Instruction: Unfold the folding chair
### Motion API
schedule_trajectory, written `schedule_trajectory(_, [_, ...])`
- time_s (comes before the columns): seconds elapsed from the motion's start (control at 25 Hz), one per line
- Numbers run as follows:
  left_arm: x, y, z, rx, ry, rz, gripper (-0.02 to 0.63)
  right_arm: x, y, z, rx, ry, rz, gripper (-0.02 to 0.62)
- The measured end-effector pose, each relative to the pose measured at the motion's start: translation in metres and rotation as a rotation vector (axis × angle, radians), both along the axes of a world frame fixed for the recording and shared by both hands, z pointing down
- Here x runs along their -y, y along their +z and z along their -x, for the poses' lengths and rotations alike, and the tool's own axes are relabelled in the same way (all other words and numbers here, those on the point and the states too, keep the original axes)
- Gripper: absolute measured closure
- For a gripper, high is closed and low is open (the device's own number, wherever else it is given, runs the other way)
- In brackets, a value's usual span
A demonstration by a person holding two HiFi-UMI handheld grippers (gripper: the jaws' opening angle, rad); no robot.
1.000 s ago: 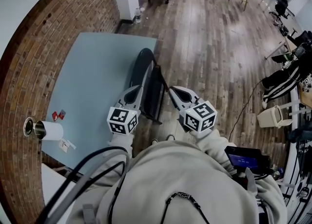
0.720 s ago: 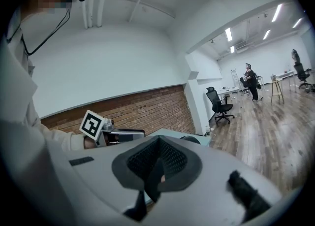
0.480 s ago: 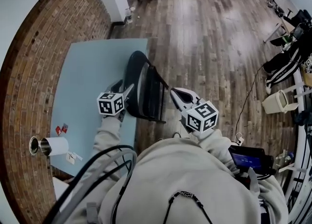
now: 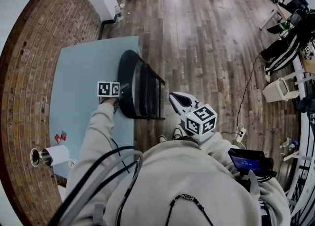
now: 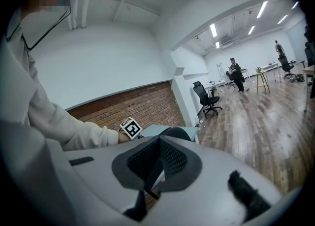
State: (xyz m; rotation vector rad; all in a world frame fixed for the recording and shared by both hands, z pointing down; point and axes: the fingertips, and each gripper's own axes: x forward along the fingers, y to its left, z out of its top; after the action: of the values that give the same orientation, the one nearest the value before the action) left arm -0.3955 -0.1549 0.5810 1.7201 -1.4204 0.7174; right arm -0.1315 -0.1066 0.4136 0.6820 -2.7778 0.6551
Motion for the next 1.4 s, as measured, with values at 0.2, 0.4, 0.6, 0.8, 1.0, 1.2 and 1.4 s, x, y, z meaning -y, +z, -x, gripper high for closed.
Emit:
schedule_trajectory(0.2, [0.008, 0.023, 0.005, 0.014, 0.007, 0.066, 0.268, 0.005, 0.031, -0.001, -0.021, 0.012, 0.07, 0.589])
schedule_trajectory(0.4, [0.011, 0.037, -0.003, 0.027, 0.027, 0.112, 0.382, 0.003, 0.071, 0.007, -0.047, 0.0, 0.154, 0.589])
schedule_trajectory(0.6, [0.013, 0.041, -0.007, -0.001, -0.063, 0.129, 0.527, 0.009, 0.112, 0.02, -0.08, -0.027, 0.217, 0.589])
schedule_trajectory(0.8, [0.011, 0.042, -0.005, -0.013, -0.132, 0.131, 0.549, 0.014, 0.177, 0.04, -0.208, -0.078, 0.303, 0.589])
schedule_trajectory(1.0, [0.015, 0.04, -0.014, -0.027, -0.136, 0.13, 0.552, 0.021, 0.231, 0.057, -0.266, -0.094, 0.373, 0.589])
schedule_trajectory(1.2, [0.021, 0.034, -0.032, -0.003, -0.135, 0.12, 0.551, 0.033, 0.267, 0.07, -0.315, -0.109, 0.397, 0.589])
schedule_trajectory(1.4, [0.02, 0.03, -0.05, -0.001, -0.143, 0.113, 0.549, 0.039, 0.296, 0.076, -0.342, -0.099, 0.427, 0.589])
